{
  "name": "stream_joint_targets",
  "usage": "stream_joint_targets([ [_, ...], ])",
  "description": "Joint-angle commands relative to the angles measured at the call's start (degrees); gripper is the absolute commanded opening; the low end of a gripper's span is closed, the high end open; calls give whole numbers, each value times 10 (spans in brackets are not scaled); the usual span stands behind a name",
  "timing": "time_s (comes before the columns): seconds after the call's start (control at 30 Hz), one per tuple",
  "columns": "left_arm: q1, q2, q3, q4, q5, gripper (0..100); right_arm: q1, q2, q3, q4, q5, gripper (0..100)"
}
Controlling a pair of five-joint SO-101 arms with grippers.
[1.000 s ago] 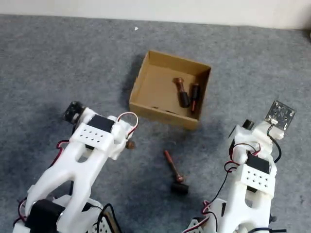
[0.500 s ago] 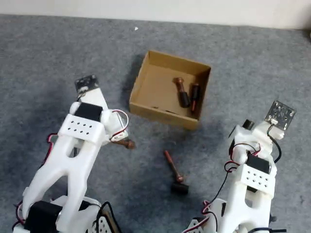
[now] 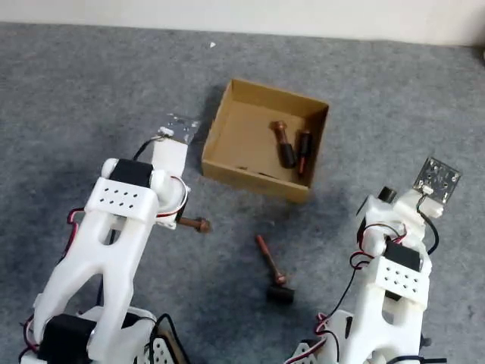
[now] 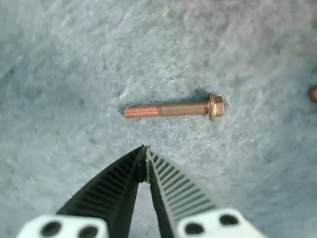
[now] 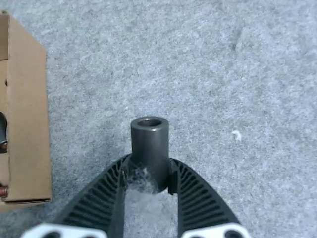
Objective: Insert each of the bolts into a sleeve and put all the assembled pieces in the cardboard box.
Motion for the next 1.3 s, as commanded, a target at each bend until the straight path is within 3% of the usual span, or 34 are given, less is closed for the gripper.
stream_joint_targets([
  [0.0, -7, -14, -24, -16, -52, 5, 7, -22, -4, -17, -2, 5],
  [0.57, -4, -13, -23, -12, -516, 5, 6, -22, -4, -17, -2, 5],
  [0.77, -3, -11, -24, -13, -587, 14, 4, -22, -4, -17, -2, 6],
  [0.97, -1, -11, -23, -11, -639, 174, 3, -22, -4, -17, 10, 7],
  [1.27, 49, 116, -54, -16, -690, 173, 2, -22, -4, -17, 14, 7],
])
